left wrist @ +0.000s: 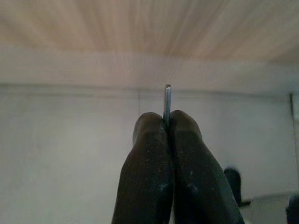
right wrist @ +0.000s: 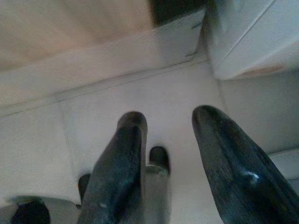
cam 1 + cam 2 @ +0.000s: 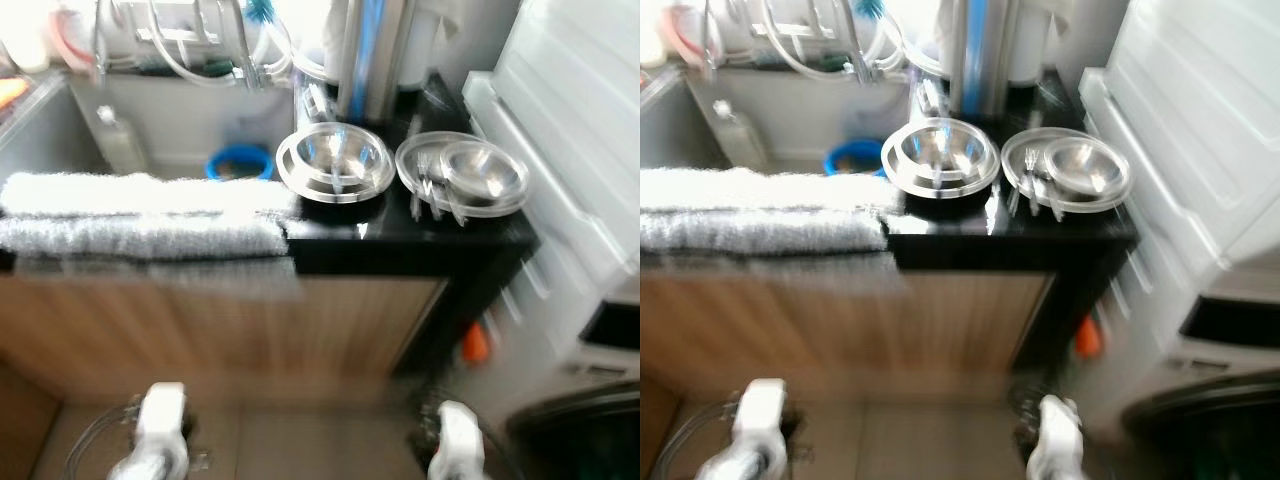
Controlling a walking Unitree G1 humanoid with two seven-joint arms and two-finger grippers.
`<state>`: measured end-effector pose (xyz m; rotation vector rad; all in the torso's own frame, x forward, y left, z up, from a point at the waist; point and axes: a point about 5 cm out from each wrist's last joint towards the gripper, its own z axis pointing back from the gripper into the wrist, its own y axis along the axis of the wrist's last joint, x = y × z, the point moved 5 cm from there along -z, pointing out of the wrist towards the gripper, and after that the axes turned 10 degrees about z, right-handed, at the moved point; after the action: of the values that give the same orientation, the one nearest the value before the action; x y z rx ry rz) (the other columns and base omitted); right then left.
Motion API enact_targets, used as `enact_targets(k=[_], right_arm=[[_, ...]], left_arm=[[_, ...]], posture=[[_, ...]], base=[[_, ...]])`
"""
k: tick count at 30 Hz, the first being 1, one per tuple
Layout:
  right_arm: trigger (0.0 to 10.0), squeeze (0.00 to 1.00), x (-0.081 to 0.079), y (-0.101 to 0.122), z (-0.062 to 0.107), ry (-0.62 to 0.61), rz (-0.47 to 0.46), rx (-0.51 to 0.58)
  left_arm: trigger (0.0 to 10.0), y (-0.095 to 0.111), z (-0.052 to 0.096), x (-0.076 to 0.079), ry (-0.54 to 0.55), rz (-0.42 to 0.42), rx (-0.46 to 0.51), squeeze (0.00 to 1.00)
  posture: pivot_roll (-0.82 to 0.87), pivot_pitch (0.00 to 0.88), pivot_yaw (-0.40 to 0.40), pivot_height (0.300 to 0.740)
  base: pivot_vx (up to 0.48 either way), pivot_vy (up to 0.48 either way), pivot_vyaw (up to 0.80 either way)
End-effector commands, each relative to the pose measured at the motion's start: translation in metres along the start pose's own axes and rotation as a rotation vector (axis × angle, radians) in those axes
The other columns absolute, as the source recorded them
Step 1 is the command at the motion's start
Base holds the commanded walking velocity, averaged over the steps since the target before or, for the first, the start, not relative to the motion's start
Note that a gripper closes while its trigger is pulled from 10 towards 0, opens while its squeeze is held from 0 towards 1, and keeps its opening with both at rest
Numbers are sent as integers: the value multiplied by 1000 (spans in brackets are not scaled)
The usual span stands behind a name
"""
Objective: Kitchen organization
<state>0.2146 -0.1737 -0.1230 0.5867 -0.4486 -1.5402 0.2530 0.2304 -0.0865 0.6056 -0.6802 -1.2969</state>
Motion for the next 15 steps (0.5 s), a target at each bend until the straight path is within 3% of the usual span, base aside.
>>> enact_targets(k=[1,13,15], right_arm=[[10000,0,-9,4,-2,18,-1,13],[10000,0,-8,4,-2,22,26,16],[10000,0,-10,6,-2,31,42,25]], left_arm=[[10000,-14,6,-15,40,8,-41,0],[10000,-25,9,-17,63,33,-74,0],[10000,-25,9,-18,65,35,-75,0]], posture=[[22,55,-65,740],[27,50,-73,740],[28,48,-74,740]], base=[[0,0,0],[0,0,0],[0,328,303]])
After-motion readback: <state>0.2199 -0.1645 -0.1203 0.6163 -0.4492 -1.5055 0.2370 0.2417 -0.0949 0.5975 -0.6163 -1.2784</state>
